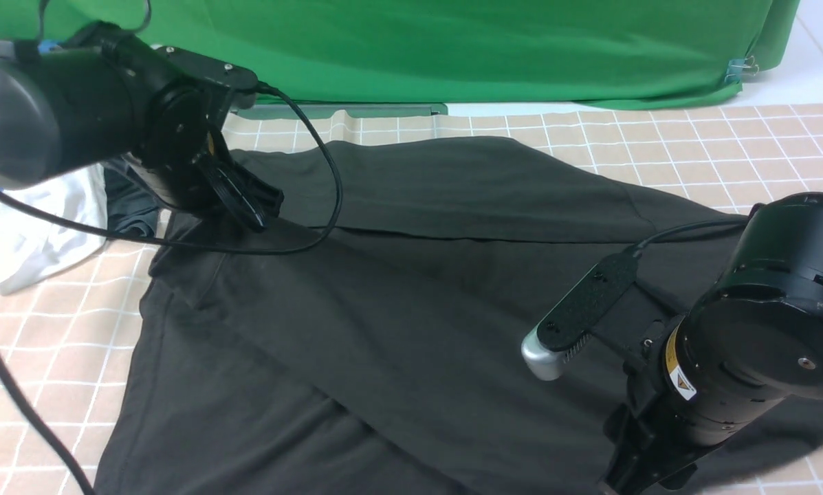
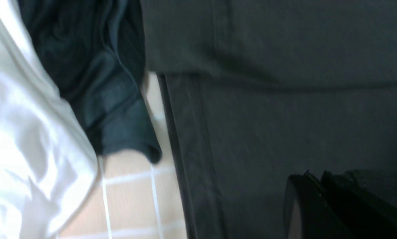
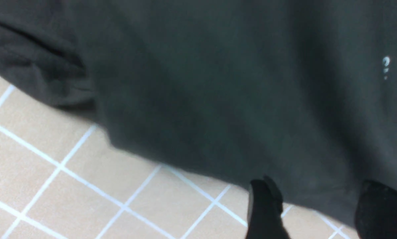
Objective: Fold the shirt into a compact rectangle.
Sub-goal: 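Fold the left side of the black T-shirt inward over its body, then grab the top left corner of the dark shirt with the left gripper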
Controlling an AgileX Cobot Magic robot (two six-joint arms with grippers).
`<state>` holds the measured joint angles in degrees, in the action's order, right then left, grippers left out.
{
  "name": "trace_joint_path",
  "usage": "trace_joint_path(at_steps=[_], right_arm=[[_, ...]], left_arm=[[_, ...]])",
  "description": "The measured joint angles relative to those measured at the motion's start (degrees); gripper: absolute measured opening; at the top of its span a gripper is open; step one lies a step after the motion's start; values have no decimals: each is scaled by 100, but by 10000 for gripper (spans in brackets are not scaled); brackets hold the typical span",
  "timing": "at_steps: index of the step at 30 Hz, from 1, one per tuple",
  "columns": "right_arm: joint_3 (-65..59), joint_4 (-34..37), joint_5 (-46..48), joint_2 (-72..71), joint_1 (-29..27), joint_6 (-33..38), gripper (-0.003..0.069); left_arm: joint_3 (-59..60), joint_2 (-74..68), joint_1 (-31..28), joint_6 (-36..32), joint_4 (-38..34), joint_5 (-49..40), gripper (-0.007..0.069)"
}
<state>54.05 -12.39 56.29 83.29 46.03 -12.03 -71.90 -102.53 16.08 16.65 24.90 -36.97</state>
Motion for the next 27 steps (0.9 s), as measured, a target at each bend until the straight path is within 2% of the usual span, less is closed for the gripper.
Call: trace_joint_path(at_steps=[8,11,13,14,15,17,20,22,24,27], right_arm=[[0,0,0,0,0,-107,407],[0,-29,-8,0,0,-119,407],[0,-49,-20,0,-28,-119,407],[0,-49,-25,0,-37,-119,407],[0,-43,-25,0,-175,-119,407],[0,-25,-25,0,-411,-119,407],[0,198,-31,0,-1126,31,407],[0,489,-43,12,-1496,266,407],[0,1054,-73,60,-2020,746,407],[0,1690,-75,190,-2364,1333,424]], left_arm=[[0,-250,-173,-49,34,251,27],[0,-285,-173,-49,106,489,96],[-2,-285,-178,-49,141,624,170],[-2,-285,-178,-49,140,630,177],[-2,-251,-178,-43,126,602,228],[-2,-164,-178,-5,17,386,259],[39,175,-178,-126,-658,-256,217],[205,440,-178,-474,-1245,-420,152],[619,857,-112,-1105,-2113,-449,60],[1303,1355,129,-1608,-2928,-469,15]])
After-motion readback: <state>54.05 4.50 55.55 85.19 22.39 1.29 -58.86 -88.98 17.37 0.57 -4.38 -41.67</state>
